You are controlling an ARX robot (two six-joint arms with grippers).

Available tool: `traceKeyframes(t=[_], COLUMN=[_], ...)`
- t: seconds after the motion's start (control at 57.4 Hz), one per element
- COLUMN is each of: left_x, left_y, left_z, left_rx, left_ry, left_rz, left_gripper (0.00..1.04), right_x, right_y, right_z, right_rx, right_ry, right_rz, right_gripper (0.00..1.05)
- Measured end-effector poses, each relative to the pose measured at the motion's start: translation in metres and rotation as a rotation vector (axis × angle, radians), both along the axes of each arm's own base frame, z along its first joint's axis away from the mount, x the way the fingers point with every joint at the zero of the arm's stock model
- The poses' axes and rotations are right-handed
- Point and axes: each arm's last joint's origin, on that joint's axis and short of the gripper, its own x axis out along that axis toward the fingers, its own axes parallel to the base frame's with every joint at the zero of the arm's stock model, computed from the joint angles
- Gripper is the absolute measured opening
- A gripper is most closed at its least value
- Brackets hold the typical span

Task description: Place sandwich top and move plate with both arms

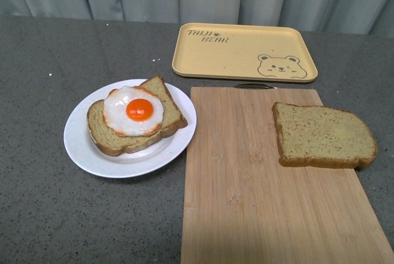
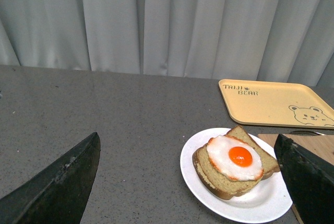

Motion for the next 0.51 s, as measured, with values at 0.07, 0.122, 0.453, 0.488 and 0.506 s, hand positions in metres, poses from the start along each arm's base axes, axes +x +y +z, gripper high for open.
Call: traceKeyframes(t=[0.07,0.122,0.453,0.488,0.506], left_x=[0.0,0.0,0.0,0.0,0.0], left_y=[0.0,0.0,0.0,0.0,0.0], left_z=[0.0,0.0,0.0,0.0001,0.0], left_rx=[0.0,0.0,0.0,0.0,0.0], left_ry=[0.0,0.0,0.0,0.0,0.0], left_rz=[0.0,0.0,0.0,0.0,0.0], left_gripper=[0.98,0.98,0.98,0.98,0.98], right_x=[0.0,0.0,0.0,0.0,0.0], right_y=[0.0,0.0,0.0,0.0,0.0], right_z=[0.0,0.0,0.0,0.0,0.0], right_rx=[0.0,0.0,0.0,0.0,0.0], right_ry=[0.0,0.0,0.0,0.0,0.0], right_rz=[0.0,0.0,0.0,0.0,0.0], right_gripper=[0.95,0.95,0.95,0.95,0.95])
